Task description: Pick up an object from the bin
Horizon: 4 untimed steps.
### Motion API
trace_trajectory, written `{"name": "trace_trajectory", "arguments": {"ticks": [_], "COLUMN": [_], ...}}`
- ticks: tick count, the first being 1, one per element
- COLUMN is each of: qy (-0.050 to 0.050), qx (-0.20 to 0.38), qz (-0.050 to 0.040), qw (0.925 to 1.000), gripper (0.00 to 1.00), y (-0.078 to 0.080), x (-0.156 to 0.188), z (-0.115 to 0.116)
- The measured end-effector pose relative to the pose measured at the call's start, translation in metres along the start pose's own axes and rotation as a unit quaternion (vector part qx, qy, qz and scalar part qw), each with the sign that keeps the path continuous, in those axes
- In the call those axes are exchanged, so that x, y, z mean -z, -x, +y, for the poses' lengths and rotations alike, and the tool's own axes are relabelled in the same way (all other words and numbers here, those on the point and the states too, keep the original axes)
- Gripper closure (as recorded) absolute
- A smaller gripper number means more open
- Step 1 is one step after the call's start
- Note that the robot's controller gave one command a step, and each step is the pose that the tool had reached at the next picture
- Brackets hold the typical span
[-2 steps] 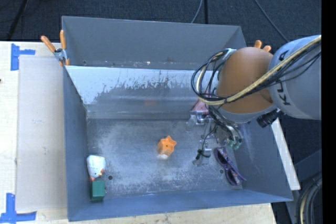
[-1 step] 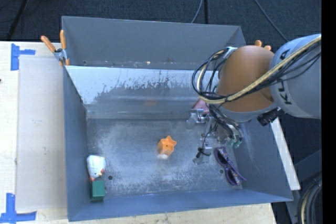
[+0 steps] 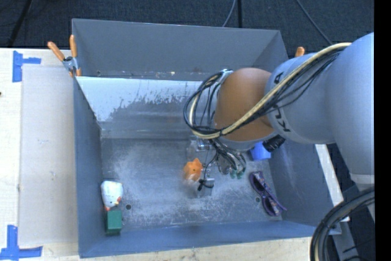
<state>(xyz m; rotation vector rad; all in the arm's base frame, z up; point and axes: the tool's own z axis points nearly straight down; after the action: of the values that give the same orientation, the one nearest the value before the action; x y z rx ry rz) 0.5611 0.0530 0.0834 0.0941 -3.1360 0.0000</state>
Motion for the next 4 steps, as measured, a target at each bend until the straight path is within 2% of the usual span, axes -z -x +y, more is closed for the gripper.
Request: {"name": "trace_trajectory", "arguments": {"ticks": [1, 2, 3, 4], "qy": [0.000, 0.000, 0.000, 0.001], "qx": [0.031, -0.030, 0.004, -0.036], "qz": [0.0038, -0.0004, 0.0041, 0.0000], "qw": [0.9995, 0.9996, 1.0000, 0.9994], "gripper": [0.00, 0.00, 0.00, 1.00], "y": [-0.003, -0.009, -0.012, -0.006], "x": [0.003, 0.019, -0.012, -0.014], "z": [0.006, 0.002, 0.004, -0.002]}}
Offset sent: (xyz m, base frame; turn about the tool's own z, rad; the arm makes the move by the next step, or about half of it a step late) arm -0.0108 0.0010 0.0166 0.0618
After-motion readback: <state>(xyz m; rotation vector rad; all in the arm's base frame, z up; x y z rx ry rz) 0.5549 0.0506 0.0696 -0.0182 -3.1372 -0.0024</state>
